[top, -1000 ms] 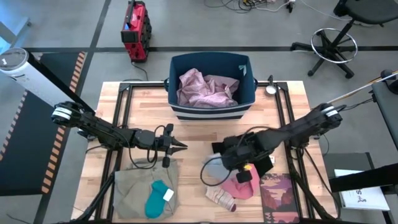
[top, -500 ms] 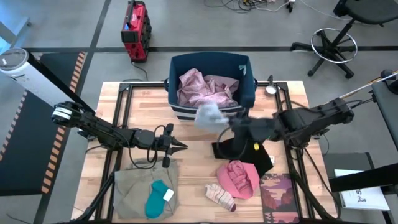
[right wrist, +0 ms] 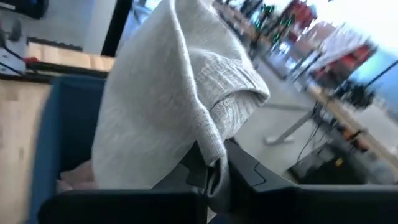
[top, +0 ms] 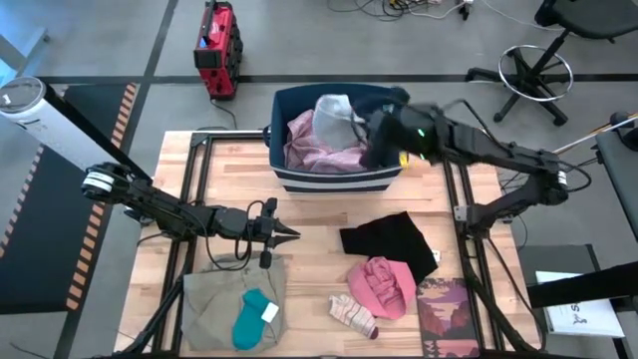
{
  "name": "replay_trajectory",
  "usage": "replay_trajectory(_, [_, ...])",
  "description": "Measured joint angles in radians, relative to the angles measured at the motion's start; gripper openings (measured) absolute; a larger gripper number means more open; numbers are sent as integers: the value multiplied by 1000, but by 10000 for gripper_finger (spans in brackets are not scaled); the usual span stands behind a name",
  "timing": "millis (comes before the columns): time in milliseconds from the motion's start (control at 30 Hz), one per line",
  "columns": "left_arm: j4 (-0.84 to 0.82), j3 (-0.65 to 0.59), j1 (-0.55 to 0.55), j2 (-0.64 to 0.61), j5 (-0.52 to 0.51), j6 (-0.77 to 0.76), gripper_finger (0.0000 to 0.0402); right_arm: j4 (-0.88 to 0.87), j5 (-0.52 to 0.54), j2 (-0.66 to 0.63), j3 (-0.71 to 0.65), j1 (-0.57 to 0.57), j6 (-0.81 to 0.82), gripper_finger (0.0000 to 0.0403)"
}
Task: Sort clothes
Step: Put the gray boxer into the blue laundry bin
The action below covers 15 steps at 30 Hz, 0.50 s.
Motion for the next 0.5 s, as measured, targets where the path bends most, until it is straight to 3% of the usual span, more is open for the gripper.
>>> replay_trajectory(233, [-87,2,0,-77,0,-6,22,-40,-169,116,0,-193,50,7])
replay_trajectory(333, [-119,2,0,-111,0,-6,22,-87,-329,168,0,-232,88,11])
replay_trajectory(400, [-151,2,0,-132,0,-6,22,-123,-435,198,-2,-243,85,23])
replay_trajectory(500, [-167,2,0,-143,0,-6,22,-164,-464,231,0,-243,80,59])
